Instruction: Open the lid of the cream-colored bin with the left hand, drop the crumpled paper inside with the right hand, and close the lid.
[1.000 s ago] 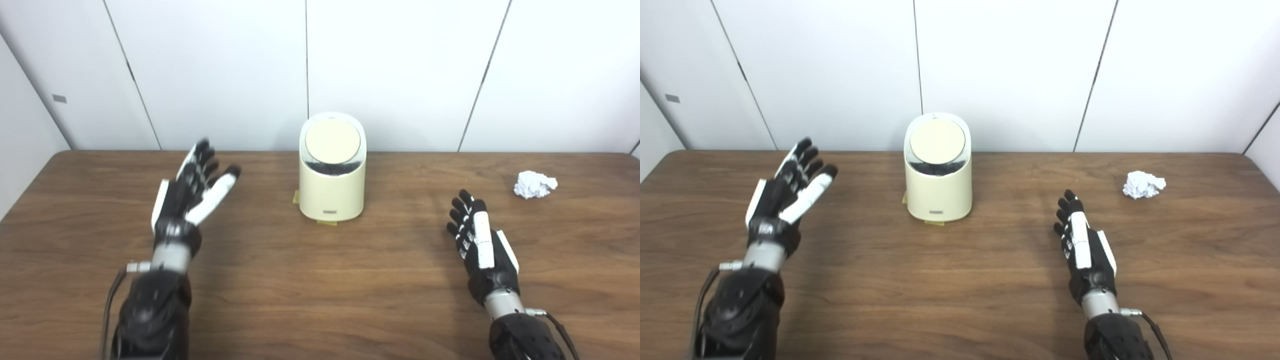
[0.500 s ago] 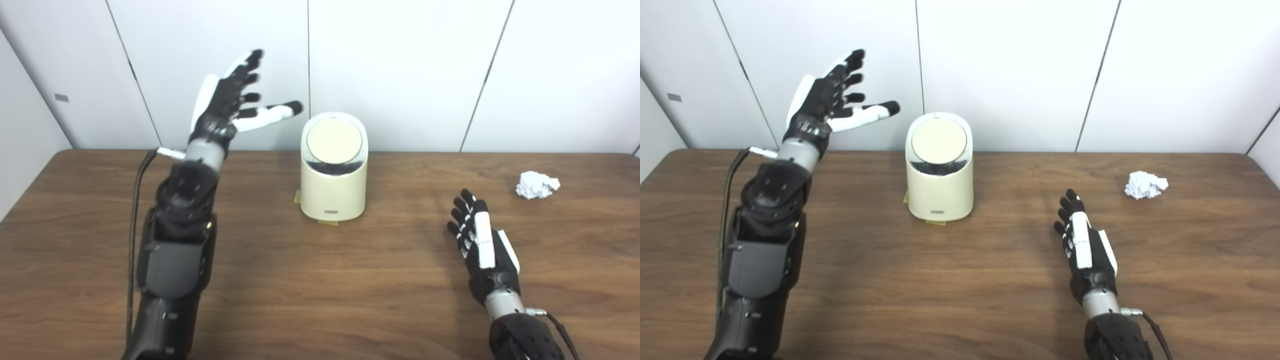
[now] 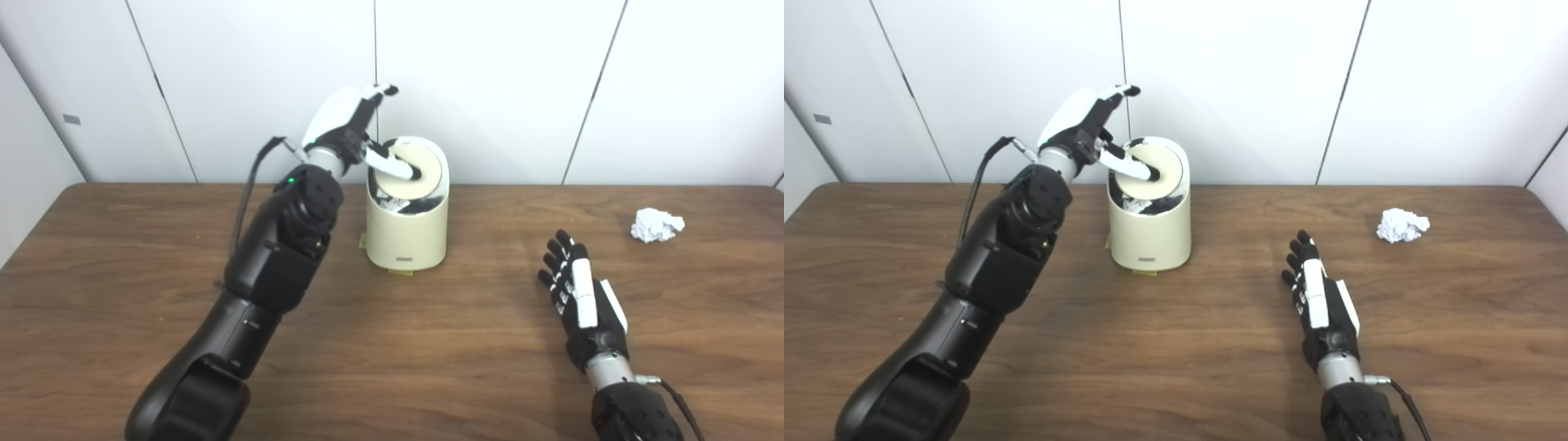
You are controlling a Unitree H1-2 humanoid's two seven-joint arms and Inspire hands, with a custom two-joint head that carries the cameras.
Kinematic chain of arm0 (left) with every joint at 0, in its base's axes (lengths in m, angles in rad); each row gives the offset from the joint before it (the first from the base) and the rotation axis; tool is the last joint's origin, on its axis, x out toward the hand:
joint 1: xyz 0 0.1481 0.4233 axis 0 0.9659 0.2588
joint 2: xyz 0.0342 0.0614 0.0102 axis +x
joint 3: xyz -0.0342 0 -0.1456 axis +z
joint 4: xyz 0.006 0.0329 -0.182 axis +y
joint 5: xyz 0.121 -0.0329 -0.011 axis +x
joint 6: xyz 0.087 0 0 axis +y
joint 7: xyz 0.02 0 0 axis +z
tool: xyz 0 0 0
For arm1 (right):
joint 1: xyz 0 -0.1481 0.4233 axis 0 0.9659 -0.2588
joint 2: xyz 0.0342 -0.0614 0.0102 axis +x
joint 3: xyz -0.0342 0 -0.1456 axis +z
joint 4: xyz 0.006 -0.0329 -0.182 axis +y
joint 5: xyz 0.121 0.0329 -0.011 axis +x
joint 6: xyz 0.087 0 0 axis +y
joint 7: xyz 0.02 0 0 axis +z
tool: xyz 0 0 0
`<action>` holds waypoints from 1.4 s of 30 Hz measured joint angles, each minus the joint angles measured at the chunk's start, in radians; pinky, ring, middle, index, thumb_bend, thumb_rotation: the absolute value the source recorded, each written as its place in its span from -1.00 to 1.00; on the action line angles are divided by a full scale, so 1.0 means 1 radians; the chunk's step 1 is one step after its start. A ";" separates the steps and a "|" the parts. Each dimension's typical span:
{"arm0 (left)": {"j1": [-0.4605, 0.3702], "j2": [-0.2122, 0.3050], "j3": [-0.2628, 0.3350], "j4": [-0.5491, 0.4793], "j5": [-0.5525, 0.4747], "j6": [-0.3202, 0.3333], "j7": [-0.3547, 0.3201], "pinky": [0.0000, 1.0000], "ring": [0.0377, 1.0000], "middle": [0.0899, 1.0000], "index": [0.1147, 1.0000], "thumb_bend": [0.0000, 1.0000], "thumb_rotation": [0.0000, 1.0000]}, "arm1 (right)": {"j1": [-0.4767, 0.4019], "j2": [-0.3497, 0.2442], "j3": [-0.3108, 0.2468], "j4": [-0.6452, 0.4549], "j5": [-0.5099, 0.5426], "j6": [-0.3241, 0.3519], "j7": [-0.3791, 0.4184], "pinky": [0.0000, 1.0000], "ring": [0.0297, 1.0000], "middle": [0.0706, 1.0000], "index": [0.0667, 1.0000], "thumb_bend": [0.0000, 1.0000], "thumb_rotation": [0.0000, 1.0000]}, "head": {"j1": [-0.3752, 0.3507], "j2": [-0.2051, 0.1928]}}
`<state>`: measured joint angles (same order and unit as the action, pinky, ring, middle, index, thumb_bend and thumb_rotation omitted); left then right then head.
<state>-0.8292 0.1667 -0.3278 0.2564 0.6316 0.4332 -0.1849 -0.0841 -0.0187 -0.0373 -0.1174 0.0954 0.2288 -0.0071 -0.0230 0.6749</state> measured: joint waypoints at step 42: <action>-0.032 0.064 -0.090 0.007 0.227 -0.111 -0.062 0.76 0.86 0.87 0.79 0.78 -0.93 | -0.010 0.002 0.032 -0.011 -0.039 0.000 0.007 0.88 0.93 0.94 0.99 0.35 1.00 | 0.002 0.008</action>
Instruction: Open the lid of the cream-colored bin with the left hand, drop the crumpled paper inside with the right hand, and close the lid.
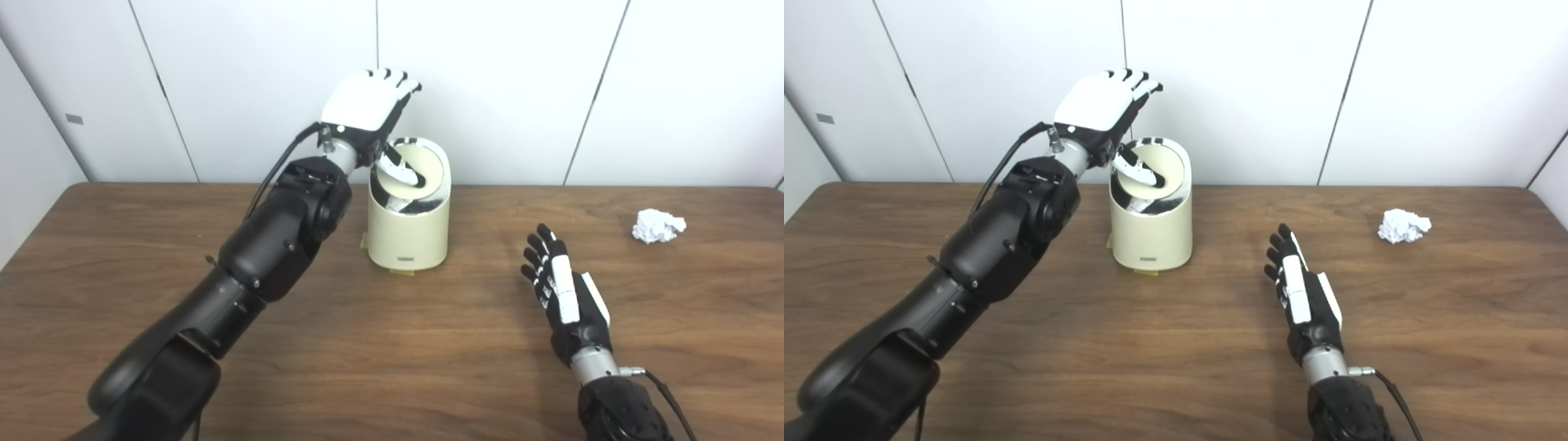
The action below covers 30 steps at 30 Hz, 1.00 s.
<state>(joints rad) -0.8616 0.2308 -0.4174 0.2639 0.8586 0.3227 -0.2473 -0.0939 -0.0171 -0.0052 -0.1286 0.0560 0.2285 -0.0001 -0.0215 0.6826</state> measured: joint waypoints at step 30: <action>0.675 -0.184 0.451 -0.485 -0.613 -0.003 0.158 0.93 0.88 0.90 1.00 -0.07 0.97 | -0.022 -0.008 -0.011 -0.046 -0.107 0.010 -0.045 0.64 0.78 0.87 0.92 0.00 0.43 | -0.025 0.002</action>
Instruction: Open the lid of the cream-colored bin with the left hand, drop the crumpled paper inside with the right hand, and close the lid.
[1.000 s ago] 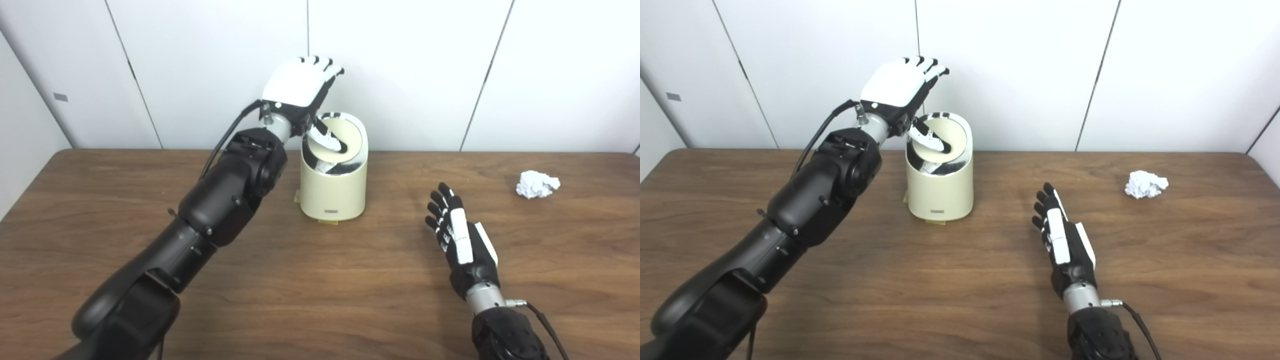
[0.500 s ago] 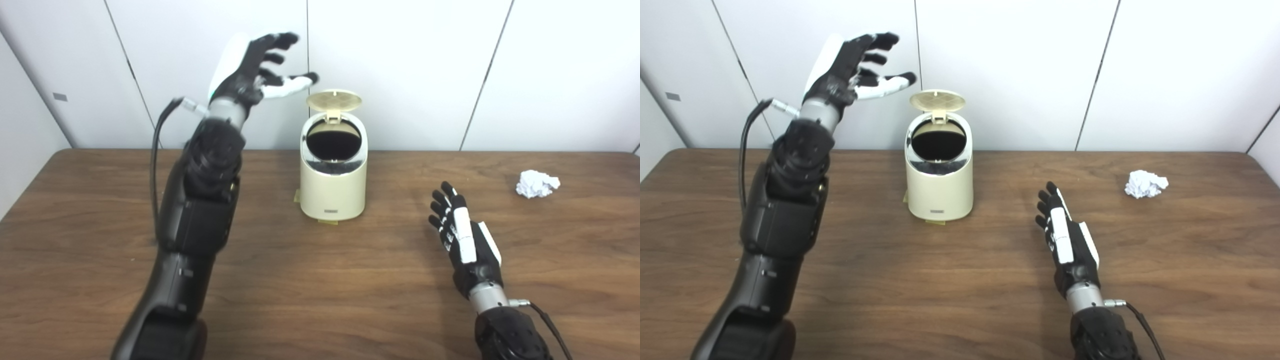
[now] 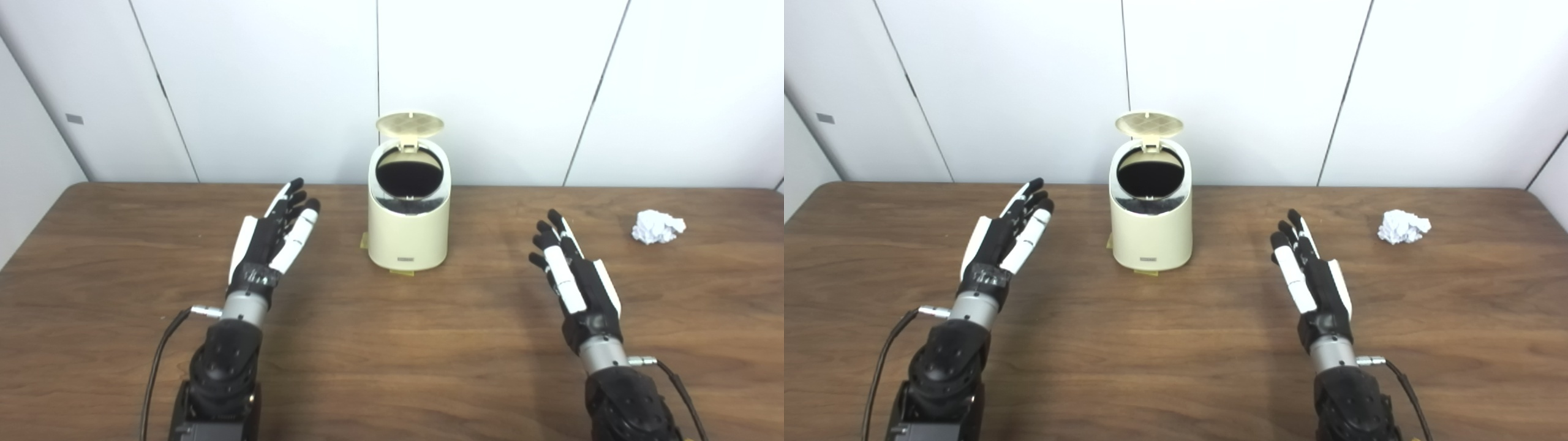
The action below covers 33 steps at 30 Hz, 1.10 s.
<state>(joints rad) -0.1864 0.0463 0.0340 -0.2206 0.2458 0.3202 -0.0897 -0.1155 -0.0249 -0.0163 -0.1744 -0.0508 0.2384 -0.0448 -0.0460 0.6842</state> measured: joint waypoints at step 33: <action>0.145 0.017 -0.021 0.042 -0.091 -0.110 0.071 1.00 1.00 0.94 1.00 -0.13 0.99 | -0.233 -0.432 -0.044 0.126 -0.427 0.193 -0.012 0.46 0.66 0.70 0.63 0.68 -1.00 | -0.353 -0.051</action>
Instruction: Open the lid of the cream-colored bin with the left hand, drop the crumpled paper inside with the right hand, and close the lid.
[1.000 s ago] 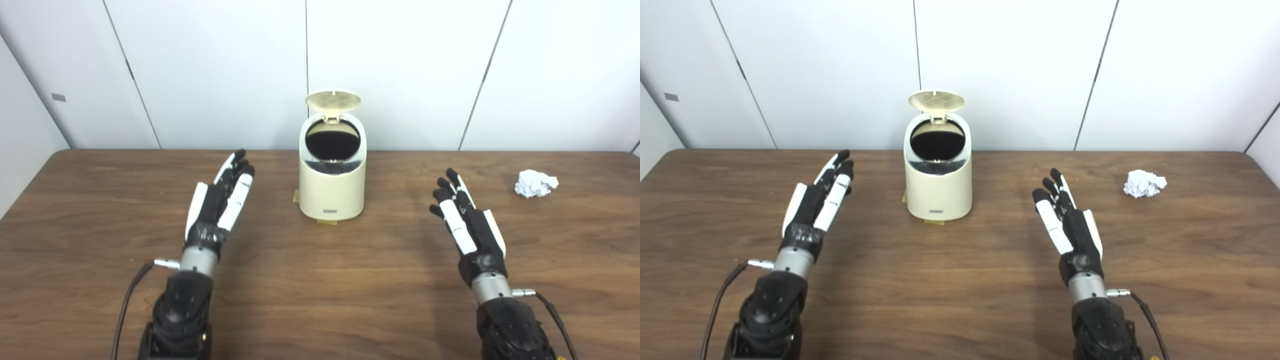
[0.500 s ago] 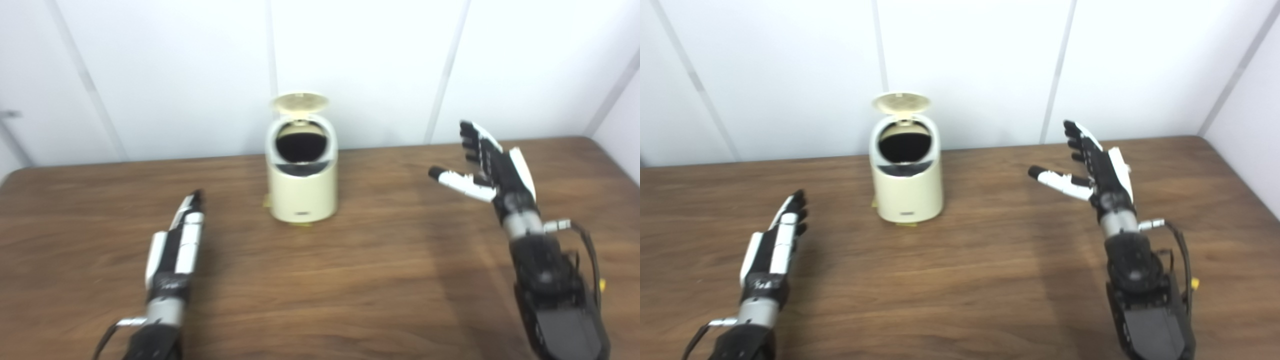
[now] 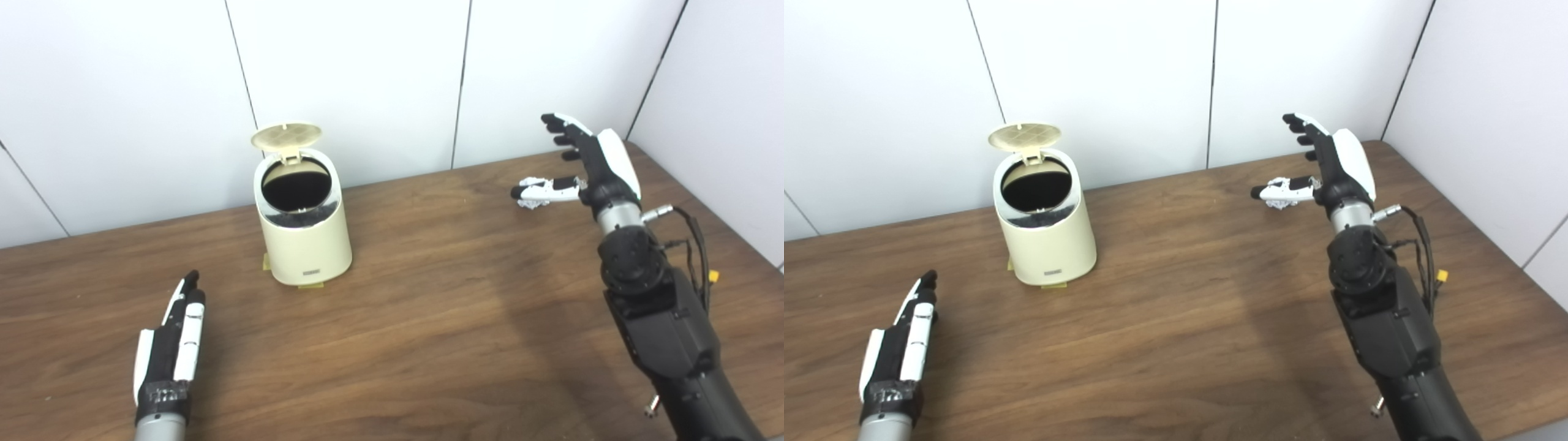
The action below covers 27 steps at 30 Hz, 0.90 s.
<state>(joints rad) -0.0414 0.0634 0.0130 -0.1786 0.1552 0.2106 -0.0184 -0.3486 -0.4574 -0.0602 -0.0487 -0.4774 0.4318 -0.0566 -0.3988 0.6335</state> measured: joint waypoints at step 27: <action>0.029 0.033 0.000 -0.083 0.009 0.042 0.001 1.00 0.93 0.85 0.94 -0.21 0.78 | -0.218 -0.106 0.161 0.524 -0.057 -0.062 0.054 0.42 0.61 0.66 0.58 0.80 -1.00 | 0.021 0.017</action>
<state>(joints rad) -0.0129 0.0968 0.0133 -0.2616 0.1640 0.2524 -0.0175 -0.5669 -0.5633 0.1012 0.4755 -0.5346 0.3696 -0.0022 -0.3774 0.6504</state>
